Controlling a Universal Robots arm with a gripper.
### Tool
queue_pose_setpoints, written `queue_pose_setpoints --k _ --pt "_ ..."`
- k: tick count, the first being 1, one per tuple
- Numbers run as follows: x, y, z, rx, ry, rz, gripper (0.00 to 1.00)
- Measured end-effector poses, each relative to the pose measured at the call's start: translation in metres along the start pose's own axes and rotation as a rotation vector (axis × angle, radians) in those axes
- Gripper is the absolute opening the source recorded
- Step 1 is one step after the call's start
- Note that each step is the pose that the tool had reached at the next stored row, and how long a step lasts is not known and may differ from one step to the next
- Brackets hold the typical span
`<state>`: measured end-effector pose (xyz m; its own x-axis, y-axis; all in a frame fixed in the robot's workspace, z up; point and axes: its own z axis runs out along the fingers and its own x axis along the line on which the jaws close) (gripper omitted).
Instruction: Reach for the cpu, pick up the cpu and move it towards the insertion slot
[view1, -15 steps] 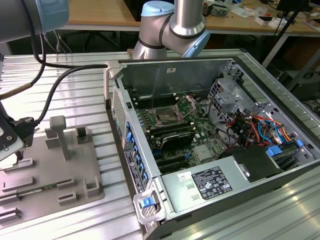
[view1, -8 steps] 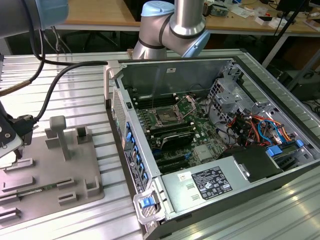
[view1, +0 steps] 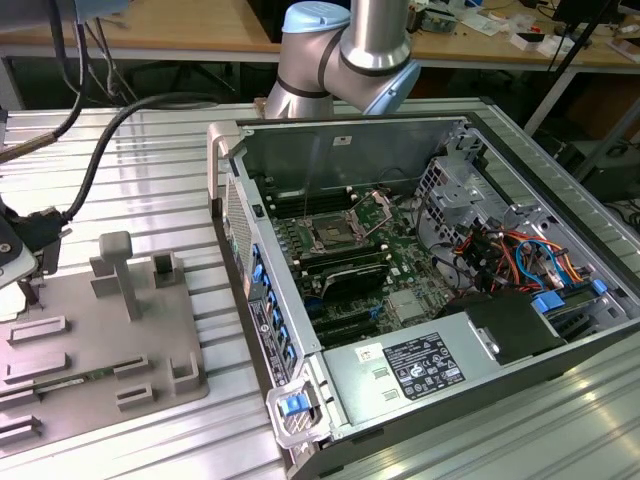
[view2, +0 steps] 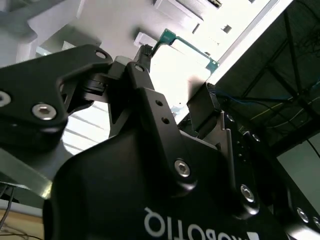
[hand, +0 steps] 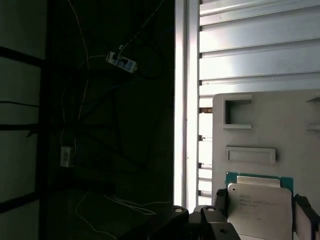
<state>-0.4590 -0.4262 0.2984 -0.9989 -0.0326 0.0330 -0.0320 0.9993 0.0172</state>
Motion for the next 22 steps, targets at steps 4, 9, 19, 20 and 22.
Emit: queue_pose_setpoints --k 4,9,19,20,22 --pt "-0.0038 0.0004 -0.0282 0.0000 0.0000 0.000 0.55" --pt "-0.0045 0.0004 -0.0332 0.0000 0.0000 0.000 0.55" --pt "-0.0059 0.0005 -0.0436 0.0000 0.0000 0.000 0.55" --pt "-0.0060 0.0005 -0.0445 0.0000 0.0000 0.000 0.55" --pt "-0.0064 0.0006 -0.0473 0.0000 0.0000 0.000 0.55"
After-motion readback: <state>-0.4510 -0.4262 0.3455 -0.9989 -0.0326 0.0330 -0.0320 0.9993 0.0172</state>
